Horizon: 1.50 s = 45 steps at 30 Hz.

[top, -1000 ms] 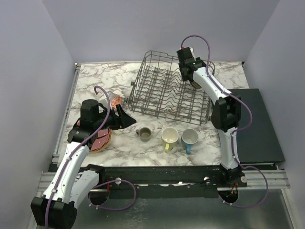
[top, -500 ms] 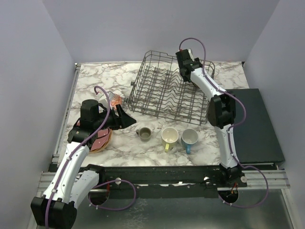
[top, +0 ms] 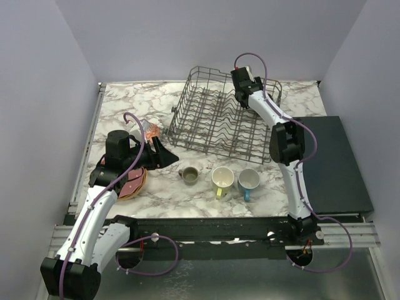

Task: Load the mixed dishes into the dish rack
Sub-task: Turn the bowl upside down on the dish rack.

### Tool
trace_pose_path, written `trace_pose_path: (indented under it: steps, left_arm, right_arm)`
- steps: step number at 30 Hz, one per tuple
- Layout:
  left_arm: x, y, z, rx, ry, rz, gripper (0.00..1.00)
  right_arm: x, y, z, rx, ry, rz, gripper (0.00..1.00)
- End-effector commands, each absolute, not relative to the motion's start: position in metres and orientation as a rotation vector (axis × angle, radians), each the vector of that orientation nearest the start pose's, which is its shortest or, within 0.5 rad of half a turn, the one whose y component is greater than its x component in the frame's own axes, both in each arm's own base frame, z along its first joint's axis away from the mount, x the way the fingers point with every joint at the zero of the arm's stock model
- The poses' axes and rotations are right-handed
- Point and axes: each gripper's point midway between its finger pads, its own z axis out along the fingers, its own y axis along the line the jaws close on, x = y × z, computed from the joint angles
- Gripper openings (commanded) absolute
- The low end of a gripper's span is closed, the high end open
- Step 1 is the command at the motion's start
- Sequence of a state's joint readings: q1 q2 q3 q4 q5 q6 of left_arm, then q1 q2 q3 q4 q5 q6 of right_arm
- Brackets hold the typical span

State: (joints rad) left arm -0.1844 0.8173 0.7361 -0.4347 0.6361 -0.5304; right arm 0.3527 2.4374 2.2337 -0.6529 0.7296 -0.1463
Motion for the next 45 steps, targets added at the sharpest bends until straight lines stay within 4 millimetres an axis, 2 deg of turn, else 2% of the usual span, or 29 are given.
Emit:
trace_pose_path:
  steps: [1,6,22,29,34,45]
  left_arm:
    - [0.222,-0.165,0.213,0.043,2.150,-1.092,0.65]
    - [0.222,-0.164,0.213,0.040,2.150,-1.088,0.65]
    - [0.223,-0.163,0.212,0.034,2.153,-1.081,0.65]
    - [0.223,-0.163,0.212,0.030,2.149,-1.075,0.65]
    - [0.223,-0.163,0.213,0.030,2.147,-1.073,0.66]
    - [0.223,-0.162,0.213,0.028,2.146,-1.070,0.68]
  right_arm:
    - [0.596,0.074,0.137,-0.197,2.174,-0.846,0.40]
    - [0.597,0.066,0.128,-0.204,2.180,-0.879,0.40]
    - [0.599,0.067,0.096,-0.246,2.220,-0.890,0.43]
    - [0.599,0.066,0.093,-0.246,2.220,-0.895,0.60]
    - [0.599,0.066,0.091,-0.246,2.224,-0.894,0.67]
    - [0.597,0.067,0.095,-0.240,2.224,-0.883,0.94]
